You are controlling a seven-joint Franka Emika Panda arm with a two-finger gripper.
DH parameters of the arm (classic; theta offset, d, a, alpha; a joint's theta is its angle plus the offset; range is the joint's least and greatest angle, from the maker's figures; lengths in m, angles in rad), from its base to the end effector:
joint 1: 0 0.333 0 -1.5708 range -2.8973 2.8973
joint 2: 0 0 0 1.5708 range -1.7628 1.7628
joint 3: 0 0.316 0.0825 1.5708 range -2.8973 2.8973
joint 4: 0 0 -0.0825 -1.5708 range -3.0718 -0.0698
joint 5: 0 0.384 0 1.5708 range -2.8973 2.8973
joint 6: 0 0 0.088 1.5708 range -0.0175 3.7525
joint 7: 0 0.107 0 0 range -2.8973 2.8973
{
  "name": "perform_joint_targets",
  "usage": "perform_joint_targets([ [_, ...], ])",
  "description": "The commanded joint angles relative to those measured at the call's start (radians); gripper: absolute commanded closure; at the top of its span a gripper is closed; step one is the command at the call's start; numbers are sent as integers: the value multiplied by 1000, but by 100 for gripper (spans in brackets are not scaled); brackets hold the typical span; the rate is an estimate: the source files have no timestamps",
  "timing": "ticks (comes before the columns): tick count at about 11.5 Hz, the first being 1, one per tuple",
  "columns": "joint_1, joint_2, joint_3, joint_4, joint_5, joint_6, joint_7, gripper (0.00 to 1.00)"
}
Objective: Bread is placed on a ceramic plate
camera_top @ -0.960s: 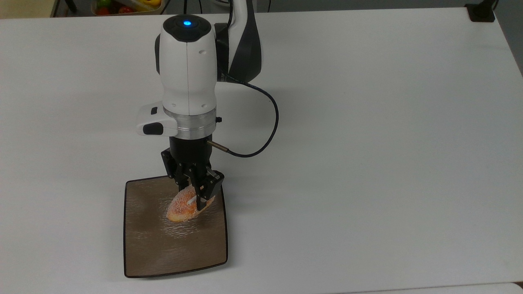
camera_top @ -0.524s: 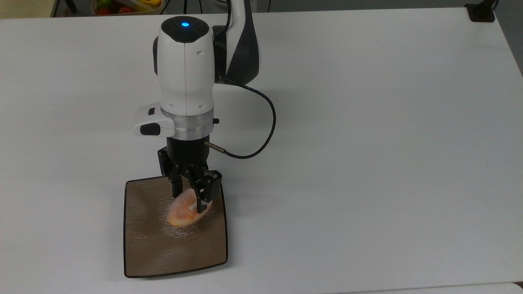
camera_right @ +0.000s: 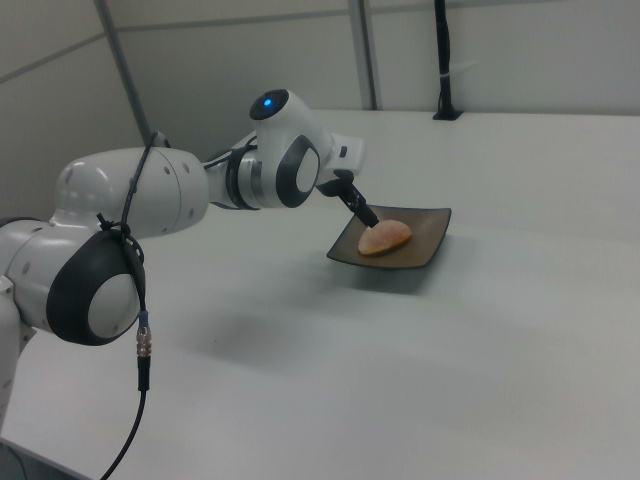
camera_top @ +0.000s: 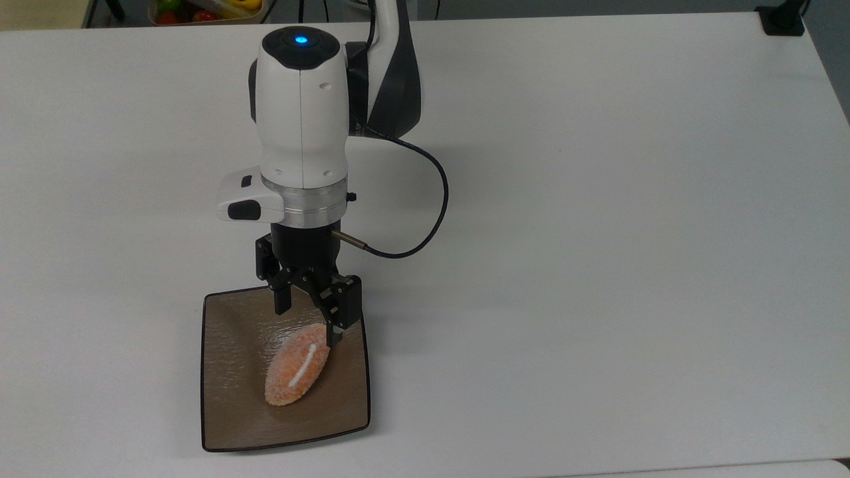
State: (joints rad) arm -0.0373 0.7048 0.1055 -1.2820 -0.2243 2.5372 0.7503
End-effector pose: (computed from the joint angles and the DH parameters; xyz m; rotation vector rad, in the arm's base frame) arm 0.7822 0.0320 0.3973 -2.7927 0.8304 -0.8285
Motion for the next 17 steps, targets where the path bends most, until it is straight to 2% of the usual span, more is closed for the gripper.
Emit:
perform_joint_targets([
  [1,11,-17,-14,9,-23,5,20,0],
  [2,11,-37,-14,-3,-20,-12,6,0],
  [5,14,-88,0,-10,2,-245,-113,0],
  [9,16,-168,22,-43,104,-458,-270,0],
  [11,17,-267,26,-159,115,-478,-342,0],
  [13,20,-382,46,-262,125,-585,-434,0],
  [15,31,-477,46,-307,181,-705,-538,0],
  [17,56,-553,34,-365,186,-730,-586,0],
])
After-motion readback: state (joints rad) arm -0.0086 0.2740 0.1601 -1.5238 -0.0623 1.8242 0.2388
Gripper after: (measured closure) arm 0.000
